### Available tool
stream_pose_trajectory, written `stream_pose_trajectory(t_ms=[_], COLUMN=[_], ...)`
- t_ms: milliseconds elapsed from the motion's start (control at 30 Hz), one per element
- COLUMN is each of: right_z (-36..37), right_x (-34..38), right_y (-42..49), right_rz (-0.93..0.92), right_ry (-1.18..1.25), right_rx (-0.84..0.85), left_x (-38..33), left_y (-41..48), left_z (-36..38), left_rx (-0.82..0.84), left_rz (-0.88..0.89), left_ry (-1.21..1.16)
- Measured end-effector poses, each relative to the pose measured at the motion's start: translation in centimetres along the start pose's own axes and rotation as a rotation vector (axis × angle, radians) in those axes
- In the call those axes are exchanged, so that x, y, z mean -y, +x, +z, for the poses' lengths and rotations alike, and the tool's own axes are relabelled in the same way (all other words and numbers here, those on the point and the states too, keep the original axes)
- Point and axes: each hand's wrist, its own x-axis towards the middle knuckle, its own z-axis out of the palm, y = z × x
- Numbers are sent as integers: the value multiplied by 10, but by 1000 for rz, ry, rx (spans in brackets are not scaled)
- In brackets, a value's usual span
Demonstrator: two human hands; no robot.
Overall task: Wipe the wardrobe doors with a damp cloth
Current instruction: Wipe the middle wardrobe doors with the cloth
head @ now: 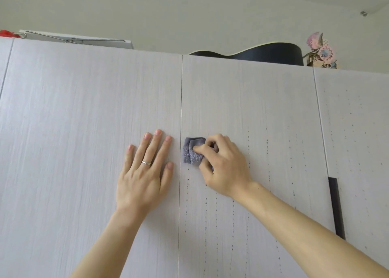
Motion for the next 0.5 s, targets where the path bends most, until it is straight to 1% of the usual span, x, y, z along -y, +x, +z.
stream_pose_trajectory(t_ms=[67,100,233,267,333,400,433,500], right_z=[-6,-8,-4,-2,5,12,16,23], right_x=[-6,-10,-12,-10,-1,11,18,35], right_y=[2,9,44,49,58,60,57,39], right_rz=[-43,-17,241,286,334,331,298,165], right_ry=[6,-3,-1,2,-2,-5,3,36], right_rx=[50,54,-3,-8,-25,-47,-54,-33], left_x=[0,-1,6,10,24,36,41,46], left_y=[-1,0,-6,-14,-38,-64,-74,-82], left_z=[-2,-3,-10,-12,-18,-22,-23,-22], left_rx=[17,28,68,53,5,-21,-22,-19], left_rz=[-2,-2,5,-34,-188,-284,-284,-253], left_ry=[0,-11,-78,-71,-38,-3,14,42])
